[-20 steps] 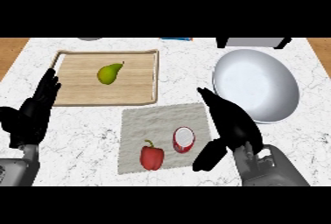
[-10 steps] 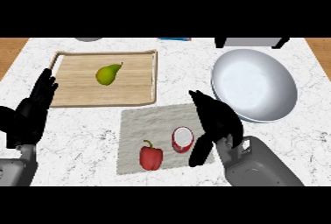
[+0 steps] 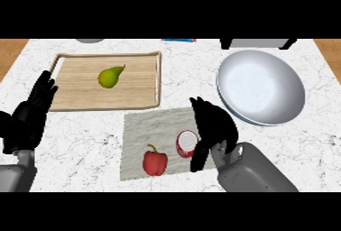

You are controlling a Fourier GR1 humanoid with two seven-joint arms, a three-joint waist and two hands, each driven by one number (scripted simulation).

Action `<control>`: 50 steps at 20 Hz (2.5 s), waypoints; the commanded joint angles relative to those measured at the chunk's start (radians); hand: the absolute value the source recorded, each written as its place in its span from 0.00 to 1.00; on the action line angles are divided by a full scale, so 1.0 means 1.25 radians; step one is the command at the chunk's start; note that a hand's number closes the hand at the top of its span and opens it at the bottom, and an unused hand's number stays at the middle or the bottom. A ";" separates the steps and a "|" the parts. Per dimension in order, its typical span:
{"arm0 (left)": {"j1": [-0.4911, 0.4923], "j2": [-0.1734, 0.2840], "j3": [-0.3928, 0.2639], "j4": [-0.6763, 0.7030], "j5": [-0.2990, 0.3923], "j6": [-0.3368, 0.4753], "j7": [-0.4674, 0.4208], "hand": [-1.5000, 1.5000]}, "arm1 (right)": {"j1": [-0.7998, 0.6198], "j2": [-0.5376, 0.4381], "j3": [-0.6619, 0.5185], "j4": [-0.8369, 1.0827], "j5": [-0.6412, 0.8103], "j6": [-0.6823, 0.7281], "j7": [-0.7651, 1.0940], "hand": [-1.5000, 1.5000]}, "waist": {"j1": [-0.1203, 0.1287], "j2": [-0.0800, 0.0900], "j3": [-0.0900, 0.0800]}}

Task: Pick the can from the placemat and place it in the bowl

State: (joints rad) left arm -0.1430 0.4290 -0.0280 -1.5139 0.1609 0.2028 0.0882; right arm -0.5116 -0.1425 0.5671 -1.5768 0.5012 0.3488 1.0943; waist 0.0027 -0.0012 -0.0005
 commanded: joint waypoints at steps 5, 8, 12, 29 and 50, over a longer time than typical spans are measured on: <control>0.008 -0.029 0.010 0.019 -0.019 -0.004 -0.012 0.50 | 0.071 0.088 0.051 0.024 0.084 -0.005 0.114 0.00 | -0.003 0.000 0.000; 0.004 -0.010 0.025 -0.024 -0.023 -0.011 0.031 0.50 | 0.097 0.083 0.024 0.010 0.105 -0.003 0.101 0.00 | -0.004 0.000 0.000; 0.011 -0.040 0.014 -0.029 -0.048 -0.004 0.018 0.50 | 0.075 0.072 -0.028 0.079 0.132 0.005 0.024 0.00 | 0.000 0.001 0.000; 0.012 -0.091 0.060 0.002 -0.098 -0.059 -0.009 0.50 | -0.013 0.114 0.014 0.303 0.083 -0.149 -0.118 1.00 | 0.004 0.002 0.000; -0.015 -0.100 0.088 -0.015 -0.111 -0.055 0.038 0.50 | -0.048 0.011 0.075 -0.140 0.336 -0.033 -0.220 1.00 | -0.016 -0.006 0.000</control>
State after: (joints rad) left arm -0.1542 0.3205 0.0904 -1.5306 0.0440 0.1087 0.1320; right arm -0.5265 -0.1142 0.6863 -1.6020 0.8656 0.2872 0.7486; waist -0.0092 -0.0060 -0.0002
